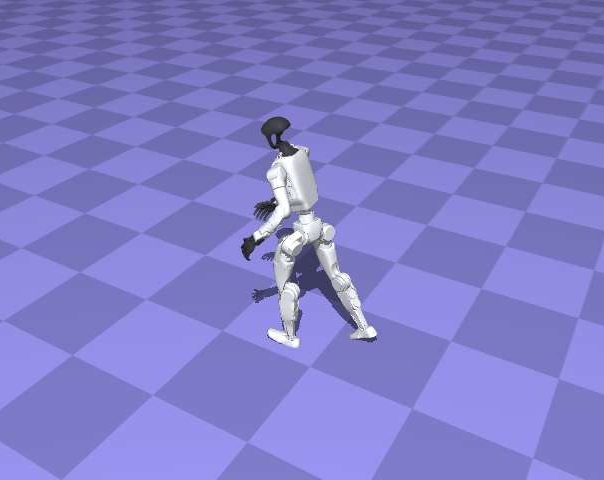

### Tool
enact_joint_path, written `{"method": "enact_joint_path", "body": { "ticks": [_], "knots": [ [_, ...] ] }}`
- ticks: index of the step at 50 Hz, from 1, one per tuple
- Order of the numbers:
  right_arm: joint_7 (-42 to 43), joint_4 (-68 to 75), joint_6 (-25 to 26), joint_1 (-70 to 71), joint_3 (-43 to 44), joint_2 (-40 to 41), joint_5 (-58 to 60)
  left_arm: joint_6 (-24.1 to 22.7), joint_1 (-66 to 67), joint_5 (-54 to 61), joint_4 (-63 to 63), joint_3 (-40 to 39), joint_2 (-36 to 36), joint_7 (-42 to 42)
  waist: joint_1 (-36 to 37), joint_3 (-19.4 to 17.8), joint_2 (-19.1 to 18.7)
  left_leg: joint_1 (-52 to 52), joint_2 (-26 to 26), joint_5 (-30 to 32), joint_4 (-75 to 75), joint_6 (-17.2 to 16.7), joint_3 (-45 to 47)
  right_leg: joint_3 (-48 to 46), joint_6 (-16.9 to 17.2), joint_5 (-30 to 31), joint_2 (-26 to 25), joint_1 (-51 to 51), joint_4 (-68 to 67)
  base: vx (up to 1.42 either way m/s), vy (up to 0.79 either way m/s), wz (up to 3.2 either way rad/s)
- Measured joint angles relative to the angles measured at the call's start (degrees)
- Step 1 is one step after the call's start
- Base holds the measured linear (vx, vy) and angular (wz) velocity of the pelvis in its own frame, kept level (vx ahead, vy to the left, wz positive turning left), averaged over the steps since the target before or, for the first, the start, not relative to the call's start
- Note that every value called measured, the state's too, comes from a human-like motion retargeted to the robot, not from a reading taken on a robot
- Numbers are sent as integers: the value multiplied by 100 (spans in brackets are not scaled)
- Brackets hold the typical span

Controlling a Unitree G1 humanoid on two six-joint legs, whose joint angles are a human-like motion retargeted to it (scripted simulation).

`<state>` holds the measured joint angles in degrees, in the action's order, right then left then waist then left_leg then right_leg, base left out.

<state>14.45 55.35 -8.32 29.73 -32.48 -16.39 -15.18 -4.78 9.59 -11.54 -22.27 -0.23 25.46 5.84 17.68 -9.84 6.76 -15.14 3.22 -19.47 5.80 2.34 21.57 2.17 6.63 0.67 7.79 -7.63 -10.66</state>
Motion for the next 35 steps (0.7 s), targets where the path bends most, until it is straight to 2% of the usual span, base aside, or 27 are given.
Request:
{"method": "enact_joint_path", "body": {
  "ticks": [2, 3, 6, 7, 9, 10, 12, 13, 15, 16, 17, 19, 20, 22, 25, 27, 28, 30, 31, 33, 35],
  "knots": [
    [154, -897, -146, 768, -285, -146, 340, 39, -56, 27, -857, 4, 173, 61, 151, -204, -49, 70, 3, 249, -120, -34, -88, 193, -27, 40, 57, -512, -126, 113, 35, -43],
    [295, -1443, -252, 1121, -271, -253, 409, 32, -232, 126, -1436, 110, 249, -80, 149, -382, -53, 108, -59, 223, 218, 109, -228, 246, -58, 10, 132, -731, -348, 111, 37, 22],
    [598, -3173, -885, 1466, 323, -355, -168, 124, -1016, 866, -3626, 773, 287, -957, -54, -816, -19, 52, -235, -871, 2186, 619, -493, 310, -31, -45, 291, -851, -1823, 111, 36, 72],
    [608, -3735, -1082, 1345, 571, -269, -576, 284, -1327, 1224, -4424, 976, 238, -1249, -150, -880, -9, 55, -253, -1195, 2695, 688, -517, 300, -33, -115, 299, -675, -2483, 110, 30, 66],
    [367, -4698, -1178, 743, 961, 52, -1469, 937, -1874, 1870, -5709, 1032, 92, -1626, -413, -824, 33, 201, -281, -1490, 3003, 645, -502, 164, -202, -580, 333, 5, -3715, 108, 26, 50],
    [154, -5089, -1094, 354, 1105, 219, -1841, 1328, -2085, 2095, -6138, 906, 33, -1752, -583, -756, 52, 334, -305, -1536, 2930, 588, -505, 62, -348, -920, 356, 394, -4205, 106, 23, 51],
    [-457, -5374, -711, -559, 1242, 311, -1898, 1631, -2188, 2208, -6121, 404, -71, -1783, -1098, -608, -13, 750, -367, -1302, 2350, 493, -677, -181, -638, -1475, 261, 1067, -4526, 105, 21, 71],
    [-763, -5331, -550, -1040, 1262, 241, -1656, 1520, -2130, 2190, -5887, 166, -159, -1700, -1410, -532, -85, 962, -378, -1080, 2027, 453, -805, -311, -737, -1637, 158, 1347, -4460, 105, 18, 93],
    [-1086, -4798, -439, -1920, 1213, -60, -843, 937, -1941, 2160, -5285, -36, -399, -1519, -2035, -394, -292, 1338, -304, -527, 1517, 336, -1023, -565, -835, -1757, -118, 1791, -3925, 107, 12, 102],
    [-959, -4216, -431, -2243, 1133, -234, -398, 638, -1860, 2168, -4945, 65, -522, -1537, -2318, -339, -400, 1492, -241, -207, 1343, 250, -1082, -688, -831, -1719, -243, 1932, -3411, 109, 6, 99],
    [-765, -3560, -390, -2527, 1045, -387, -16, 393, -1797, 2164, -4600, 200, -632, -1581, -2589, -291, -496, 1644, -191, 107, 1188, 163, -1138, -807, -820, -1667, -348, 2049, -2846, 111, 2, 96],
    [-21, -1768, -163, -2826, 820, -525, 268, 221, -1776, 2094, -3871, 636, -789, -1784, -3084, -236, -612, 1941, -171, 662, 998, -9, -1268, -1002, -757, -1492, -444, 2133, -1468, 113, -3, 104],
    [445, -687, -33, -2865, 692, -515, 179, 234, -1799, 2041, -3487, 886, -853, -1898, -3329, -228, -644, 2098, -195, 891, 947, -84, -1365, -1074, -712, -1393, -453, 2123, -727, 117, -7, 118],
    [1320, 1426, 224, -2829, 879, -392, -859, 413, -2026, 1895, -2722, 1487, -842, -2050, -3724, -276, -611, 2423, -292, 1085, 1090, -163, -1657, -1112, -563, -1269, -375, 2121, 373, 120, -11, 118],
    [2298, 3246, 282, -3015, 2449, -722, -2632, 517, -2621, 1443, -1348, 2406, -517, -2042, -3949, -427, -557, 2650, -378, 1031, 2019, -130, -2126, -1176, -482, -1016, -231, 2132, 769, 118, -15, 75],
    [2218, 3278, -119, -3582, 3565, -1038, -3664, 404, -3065, 833, -157, 2609, -200, -1702, -3704, -642, -782, 2316, -188, 1126, 3348, -118, -2320, -1232, -857, -1559, -388, 2210, -167, 110, -15, 7],
    [1972, 3162, -278, -3893, 3911, -1099, -4064, 309, -3151, 483, 428, 2516, -88, -1541, -3560, -727, -929, 2076, -52, 1282, 4036, -130, -2372, -1270, -1031, -2035, -491, 2336, -901, 108, -13, -10],
    [1645, 2944, -535, -4274, 4120, -1112, -4469, 88, -2998, 19, 1422, 2133, -2, -1564, -3350, -832, -1102, 1563, 194, 1279, 5228, -78, -2296, -1374, -1138, -2778, -541, 2497, -2127, 107, -13, -3],
    [1720, 2869, -665, -4266, 3990, -1085, -4365, 13, -2728, -10, 1751, 1915, -49, -1772, -3278, -812, -1116, 1279, 307, 918, 5618, 42, -2139, -1424, -1075, -2930, -494, 2445, -2356, 107, -13, 7],
    [2015, 2754, -823, -4069, 3611, -983, -3913, -89, -2056, 49, 2129, 1539, -186, -2137, -3068, -697, -1084, 769, 464, 152, 6023, 299, -1769, -1446, -943, -3010, -435, 2174, -2364, 106, -13, -11],
    [2268, 2624, -735, -3653, 3176, -783, -3307, -78, -1291, 233, 2001, 1248, -321, -2206, -2674, -507, -947, 405, 453, -416, 5789, 480, -1331, -1286, -851, -2745, -422, 1729, -1867, 105, -11, -73]
  ]
}}
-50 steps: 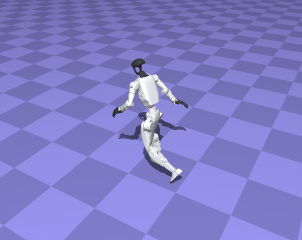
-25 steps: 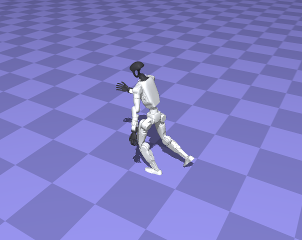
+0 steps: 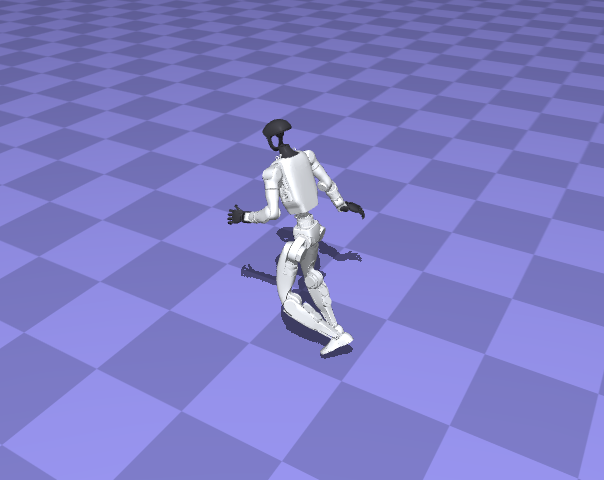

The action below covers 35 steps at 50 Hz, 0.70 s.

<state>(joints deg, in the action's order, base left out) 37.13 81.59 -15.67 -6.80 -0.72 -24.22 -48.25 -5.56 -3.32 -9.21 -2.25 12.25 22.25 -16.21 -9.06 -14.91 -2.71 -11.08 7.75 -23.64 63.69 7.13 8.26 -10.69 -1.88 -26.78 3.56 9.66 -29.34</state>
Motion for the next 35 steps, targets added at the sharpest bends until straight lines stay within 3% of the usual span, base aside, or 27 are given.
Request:
{"method": "enact_joint_path", "body": {
  "ticks": [2, 5, 10, 12, 13, 15, 18, 20, 22, 25, 28, 32, 35],
  "knots": [
    [-231, -242, 291, 503, -405, 273, 478, 157, 645, 176, -635, -264, -54, 384, 606, 193, 232, -187, -163, -179, -852, 9, 463, 309, 128, 532, 66, -412, 535, 104, -4, -140],
    [-1006, -822, 566, 1293, -1143, 613, 1085, 428, 1226, 410, -2218, -583, -88, 961, 1559, 458, 577, -283, -440, 37, -2835, -165, 1020, 754, 464, 1481, 225, -878, 1145, 104, 9, -168],
    [-1474, -2359, 474, 3062, -2626, 580, 2795, 570, 1073, 1546, -6196, -928, -155, 809, 2405, 500, 606, -48, -444, 491, -6046, -481, 1709, 1201, 856, 2400, 271, -1845, 1569, 103, 26, -115],
    [-1488, -3024, 449, 3970, -2996, 481, 3421, 751, 919, 1918, -7683, -1086, -75, 755, 2393, 297, 549, 4, -460, 769, -6075, -490, 1522, 1400, 869, 2435, 323, -2215, 1132, 104, 34, -31],
    [-1500, -3347, 439, 4410, -3019, 467, 3533, 934, 864, 2036, -8231, -1179, -8, 740, 2314, 161, 573, 18, -522, 756, -5738, -330, 1331, 1479, 876, 2419, 393, -2298, 688, 102, 36, 26],
    [-1476, -4058, 337, 5030, -2697, 527, 3178, 1330, 791, 2241, -8779, -1389, 149, 627, 2074, -120, 746, -101, -728, 58, -4435, 123, 1063, 1601, 982, 2421, 603, -2190, -608, 99, 34, 79],
    [-1359, -5381, -214, 4837, -1802, 850, 1687, 1368, 575, 2725, -8461, -1602, 342, 241, 1864, -290, 927, -275, -895, -875, -2923, 354, 923, 1695, 1009, 2287, 704, -1440, -2604, 97, 23, 101],
    [-1595, -6077, -454, 4172, -1357, 1057, 1079, 1159, 285, 2797, -8066, -1602, 363, 283, 1793, -233, 911, -55, -945, -1029, -2860, 208, 822, 1563, 696, 1771, 731, -866, -3343, 96, 15, 99],
    [-2069, -6218, -265, 3343, -1105, 1108, 1318, 1021, -104, 2401, -7660, -1461, 257, 623, 1574, -101, 784, 394, -981, -869, -3388, 40, 552, 1273, 339, 1259, 644, -412, -3381, 94, 12, 133],
    [-2659, -5506, 281, 2225, -1083, 942, 2604, 874, -582, 1338, -6850, -1100, -66, 1086, 909, 138, 495, 1015, -895, -302, -4222, -159, 12, 689, 103, 939, 342, 61, -2505, 92, 3, 185],
    [-2585, -3786, 713, 1576, -1570, 751, 3637, 643, -875, 428, -5681, -642, -388, 1083, 111, 331, 280, 1328, -775, 322, -4572, -434, -419, 97, 231, 1140, 170, 313, -669, 89, -11, 194],
    [-1747, -952, 1234, 1152, -2314, 960, 2779, 578, -1456, -14, -3763, 234, -494, 752, -467, 255, 425, 1667, -963, 651, -4272, -708, -757, -962, 443, 1711, 537, 332, 1987, 89, -26, 135],
    [-1517, -43, 1450, 431, -2352, 1118, 1776, 532, -2024, -98, -2142, 877, -434, 733, -370, 16, 670, 1664, -1131, 525, -3082, -848, -810, -2212, 611, 2242, 878, 408, 2712, 90, -33, 46]
  ]
}}
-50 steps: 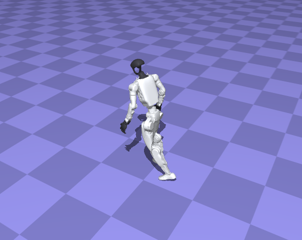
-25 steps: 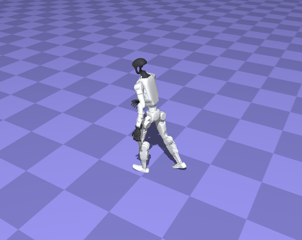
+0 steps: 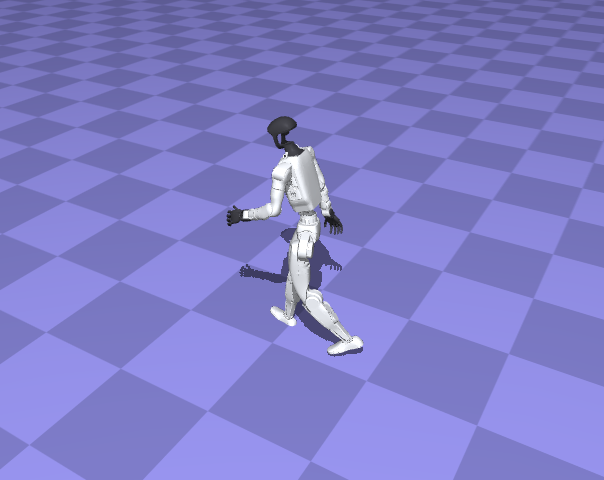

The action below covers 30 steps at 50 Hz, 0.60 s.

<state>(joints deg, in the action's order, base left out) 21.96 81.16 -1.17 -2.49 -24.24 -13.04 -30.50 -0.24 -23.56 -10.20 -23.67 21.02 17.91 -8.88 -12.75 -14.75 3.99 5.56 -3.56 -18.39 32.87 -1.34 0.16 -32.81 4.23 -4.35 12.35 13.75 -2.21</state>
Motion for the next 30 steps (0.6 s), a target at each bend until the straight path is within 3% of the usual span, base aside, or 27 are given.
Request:
{"method": "enact_joint_path", "body": {
  "ticks": [2, 5, 7, 10, 13, 15, 18, 20, 22, 23, 25, 27, 30],
  "knots": [
    [-413, -201, -41, -686, -214, -33, -238, -147, -401, -236, 979, 229, 68, 262, 270, -188, -85, -410, 160, 61, 1440, -133, -74, -308, -408, -333, -31, 94, -602, 82, -32, -31],
    [-1702, -622, -53, -1214, -766, -345, 255, -431, -625, -1116, 1954, 22, 124, 813, 577, -444, -461, -1062, 429, 656, 3477, -376, -532, 202, -1094, -1667, -171, 545, -2855, 76, -24, -109],
    [-2210, -959, -70, -990, -656, -759, 1096, -494, -281, -1603, 2050, -397, 179, 891, 461, -491, -469, -1391, 267, 591, 4268, -392, -718, 565, -1059, -2000, -233, 640, -3706, 71, -16, -157],
    [-1935, -1839, -290, -439, 251, -1204, 1933, -294, 590, -1782, 1385, -987, 336, 629, 201, -306, -358, -1949, 437, 54, 4633, 153, -369, 1114, -831, -1938, -592, 349, -3564, 61, -10, -217],
    [-1186, -3273, -852, -76, 971, -1085, 1040, -121, 1172, -1134, -323, -1192, 526, 494, 326, -74, -183, -2257, 684, -471, 3821, 858, 318, 2059, -480, -1333, -955, -75, -2724, 51, 0, -306],
    [-1137, -4189, -1208, 91, 1049, -895, 560, -110, 1486, -677, -1719, -1046, 670, 715, 513, 129, 6, -2277, 611, -691, 2722, 1122, 631, 2747, -168, -891, -1022, -345, -2201, 46, 12, -346],
    [-1563, -5391, -1342, 301, 858, -611, 231, -186, 1991, -5, -3756, -555, 736, 1255, 890, 406, 174, -2032, 391, -345, 354, 1072, 335, 3808, 150, -399, -1149, -663, -1624, 41, 20, -395],
    [-2167, -6058, -1273, 411, 550, -569, 300, -266, 2462, 311, -4772, -268, 669, 1792, 1175, 510, 170, -1770, 347, 169, -1181, 918, -572, 4487, 186, -332, -1338, -817, -1505, 36, 26, -434],
    [-2805, -6759, -1235, 443, 117, -657, 315, -322, 3067, 516, -5297, -119, 558, 2358, 1402, 533, 108, -1562, 358, 667, -1951, 695, -2036, 4769, 79, -606, -1520, -812, -1825, 27, 31, -421],
    [-3088, -7129, -1228, 440, -89, -716, 272, -326, 3383, 573, -5395, -102, 513, 2626, 1476, 532, 88, -1487, 374, 728, -2038, 550, -2607, 4676, 2, -858, -1556, -715, -2146, 20, 33, -382],
    [-3643, -7865, -1211, 407, -279, -827, 213, -311, 3907, 547, -5358, -218, 463, 3044, 1571, 456, 106, -1449, 444, 253, -1723, 311, -2611, 4018, -170, -1604, -1384, -363, -3056, 12, 35, -337],
    [-3663, -8498, -1187, 229, -228, -791, -132, -171, 4093, 554, -5224, -339, 404, 2903, 1669, 240, 150, -1464, 571, -569, -1222, 273, -1553, 2982, -368, -2529, -859, -32, -3986, 3, 36, -295],
    [-3181, -8872, -1474, -208, -18, -683, -233, -98, 3823, -62, -5213, -331, 283, 1881, 1899, -194, 317, -1460, 486, -1433, -653, 600, -336, 1979, -624, -3682, -98, 263, -4832, -8, 27, -288]
  ]
}}
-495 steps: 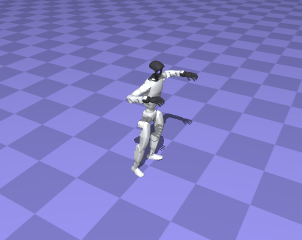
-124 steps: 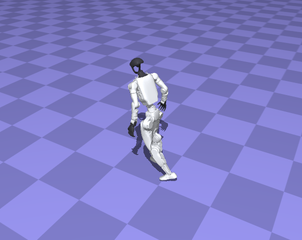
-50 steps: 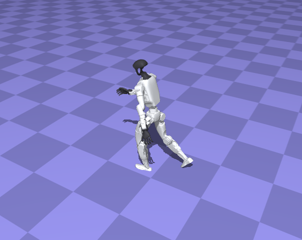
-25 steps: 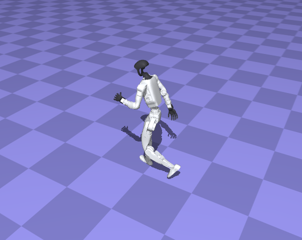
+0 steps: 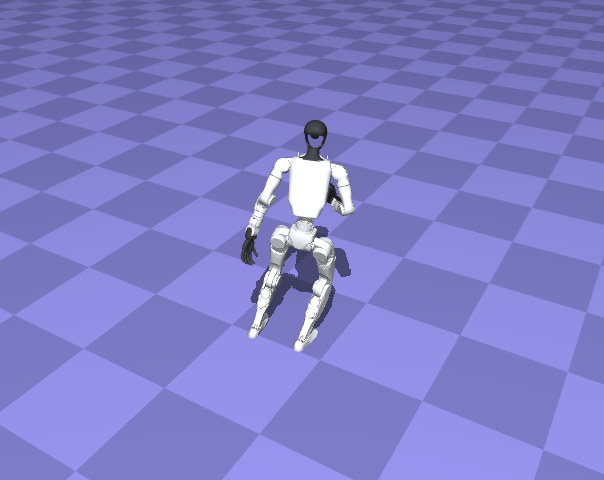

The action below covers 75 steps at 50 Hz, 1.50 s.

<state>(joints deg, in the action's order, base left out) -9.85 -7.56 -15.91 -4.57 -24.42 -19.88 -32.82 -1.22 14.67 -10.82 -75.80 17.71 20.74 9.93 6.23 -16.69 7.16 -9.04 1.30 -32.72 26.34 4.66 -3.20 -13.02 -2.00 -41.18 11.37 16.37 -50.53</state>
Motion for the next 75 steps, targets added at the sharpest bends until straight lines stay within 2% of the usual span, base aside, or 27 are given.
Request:
{"method": "enact_joint_path", "body": {
  "ticks": [3, 5, 7, 10, 15, 18, 20, 23, 25, 28, 32, 35, 38, 40, 43, 47, 50, 52, 55, 57, 60, 63, 65, 68, 70, 72, 75],
  "knots": [
    [1614, 592, -220, -366, 168, 111, 761, 595, -643, -374, 43, -69, -247, -1679, 73, -453, 45, 42, 45, -140, 510, 194, 1033, 296, -107, -288, 50, 219, -175, -10, 13, -280],
    [2434, 1211, -153, -488, 363, 20, 1345, 754, -783, 237, 361, -339, -417, -2607, -270, -464, -62, 168, 231, -77, 481, 68, 1581, 748, 20, -18, -168, 397, -96, -5, 3, -251],
    [2933, 1876, 57, -371, 496, -194, 1713, 479, -858, 1651, 763, -349, -539, -3119, -811, -393, -236, 562, 351, 306, -269, 54, 2020, 1194, 249, 399, -502, 398, 476, -4, -11, -233],
    [3318, 2604, 131, -422, 719, -542, 1652, -335, -759, 3386, 1523, 75, -324, -3131, -1673, -181, -541, 832, 582, 935, -889, -58, 2604, 788, 549, 582, -471, 228, 1578, 5, -24, -200],
    [3572, 3754, 166, -653, 1009, -822, 1027, -740, -414, 3819, 2546, 70, 682, -2462, -2071, 303, -830, 1024, 913, 1805, -1157, -438, 4145, -1723, 654, 967, 56, -143, 2824, 15, -42, -255],
    [3679, 4967, 146, -313, 923, -693, 552, -850, -81, 4270, 2348, -604, 909, -2218, -2122, 374, -519, 1170, 1099, 1878, -277, -185, 5074, -1265, 890, 983, -90, -282, 3224, 25, -48, -283],
    [3759, 5976, 155, 214, 763, -598, 115, -916, -1, 4675, 1766, -927, 822, -2250, -2132, 214, -326, 991, 1384, 1517, 932, 95, 4985, -636, 875, 840, -267, -342, 3202, 29, -39, -311],
    [3562, 7394, 510, 1088, 612, -623, -164, -488, 130, 4264, 733, -852, 538, -1890, -1803, -153, -346, 25, 1245, 860, 2554, 29, 3129, 359, 510, 580, -842, -406, 2741, 42, -25, -361],
    [3155, 7803, 883, 1438, 650, -779, 20, -77, 331, 3599, 350, -740, 339, -1082, -1413, -283, -335, -441, 1032, 722, 3257, 93, 2454, 1002, 325, 480, -1154, -553, 2575, 62, -22, -353],
    [2551, 6825, 857, 1066, 615, -1197, 41, 215, 814, 3145, 288, -723, 183, 305, -485, -290, -64, -842, 535, 316, 3507, 484, 2114, 1905, 505, 753, -1189, -1044, 2883, 80, -19, -335],
    [2387, 4894, 229, -90, 668, -1502, 368, 11, 1714, 1723, 752, -527, 393, 533, 525, -12, 398, -1441, -244, 369, 2603, 546, 1524, 2723, 784, 1854, -910, -1682, 3516, 94, -5, -247],
    [1792, 4373, 211, -607, 835, -1239, 788, -278, 2009, 359, 716, -688, 574, 515, 903, 255, 790, -1547, -413, 506, 989, 472, 1600, 3214, 1015, 3076, -740, -2035, 3900, 100, 5, -164],
    [1275, 4561, 290, -911, 815, -577, 103, -124, 1571, 691, -146, -963, 473, 352, 974, 403, 884, -1222, -298, 921, -922, 267, 2248, 3473, 1228, 3858, -773, -2446, 4059, 103, 13, -94],
    [1162, 4819, 199, -1084, 685, -159, -773, 57, 919, 1223, -739, -930, 419, -8, 886, 262, 811, -911, -257, 1050, -1190, 255, 2576, 3424, 1241, 4071, -826, -2755, 3780, 104, 19, -7],
    [1302, 5243, 158, -1438, 517, 125, -1242, 292, -106, 1220, -891, -722, 346, -776, 566, 7, 513, -677, 11, 57, 245, 460, 2427, 2631, 1121, 3577, -946, -2399, 1705, 102, 23, 28],
    [2050, 5923, 532, -1717, 49, 171, 107, 702, -1717, 676, -326, -601, 442, -1829, -74, 141, 255, -354, 233, -649, 840, 231, 2377, 1464, 345, 2147, -565, -714, -1080, 95, 16, 18],
    [1825, 6019, 910, -2030, -264, -61, 1804, 605, -2719, 468, 955, -943, 615, -2164, -920, 380, -119, 92, 303, -237, 268, -207, 2052, 715, -55, 1686, -445, 295, -1240, 99, 8, 92],
    [1139, 6026, 1004, -2240, -274, -310, 2326, 183, -3143, 737, 2011, -1065, 690, -2120, -1585, 493, -509, 416, 423, 348, -208, -555, 1692, 295, 6, 1788, -571, 640, -319, 107, -2, 131],
    [305, 6545, 1289, -2316, -312, -578, 1670, -535, -3629, 1766, 3369, -821, 779, -2020, -2447, 566, -1028, 1013, 543, 1419, -873, -932, 1247, -115, 235, 2223, -752, 686, 2024, 116, -13, 121],
    [146, 7295, 1670, -2099, -491, -583, 905, -813, -3898, 2558, 4055, -739, 791, -1775, -2832, 533, -1137, 1555, 486, 1989, -1192, -1007, 1022, -314, 382, 2569, -715, 498, 3583, 122, -22, 77],
    [-53, 8157, 2093, -1508, -957, -499, 898, -924, -4030, 3402, 4958, -1129, 654, -1007, -2973, 317, -1166, 2401, 465, 2493, -1335, -704, 892, -479, 279, 2900, -751, 264, 4157, 122, -24, -41],
    [-139, 8115, 1984, -741, -1532, -482, 1761, -990, -3444, 3879, 5617, -1480, 239, -500, -2658, -69, -1228, 2576, 509, 2935, -170, -230, 1043, -102, -78, 1893, -919, 60, 2780, 123, -16, -144],
    [339, 8074, 1707, -158, -1689, -396, 1916, -925, -2716, 3762, 5687, -1519, -137, -511, -2420, -143, -1255, 2160, 560, 2889, 1141, -85, 1290, 139, -136, 1341, -900, -18, 2036, 123, -5, -121],
    [2222, 7960, 1096, 779, -1000, -84, 1531, -408, -1501, 2676, 4765, -1390, -609, -1021, -1904, 283, -1289, 814, 676, 1763, 2864, 105, 1617, 383, 78, 1186, -788, -142, 1955, 121, 2, -95],
    [3355, 7587, 766, 1361, -156, 180, 1074, 65, -828, 1898, 3607, -1080, -753, -1401, -1376, 615, -1129, -14, 619, 1259, 3311, 272, 1842, 629, 287, 1502, -669, -431, 2391, 121, 7, -114],
    [3753, 7078, 522, 1900, 449, 464, 440, 489, -431, 1408, 1994, -540, -826, -1539, -740, 876, -772, -669, 440, 1041, 3088, 373, 2092, 874, 503, 2154, -448, -807, 2955, 123, 14, -137],
    [3482, 6512, 406, 2773, 567, 665, -160, 873, -27, 1114, -397, 27, -906, -1229, 156, 1125, -133, -1371, 162, 1078, 1918, 272, 2381, 1126, 767, 3371, -47, -1387, 3750, 124, 26, -133]
  ]
}}
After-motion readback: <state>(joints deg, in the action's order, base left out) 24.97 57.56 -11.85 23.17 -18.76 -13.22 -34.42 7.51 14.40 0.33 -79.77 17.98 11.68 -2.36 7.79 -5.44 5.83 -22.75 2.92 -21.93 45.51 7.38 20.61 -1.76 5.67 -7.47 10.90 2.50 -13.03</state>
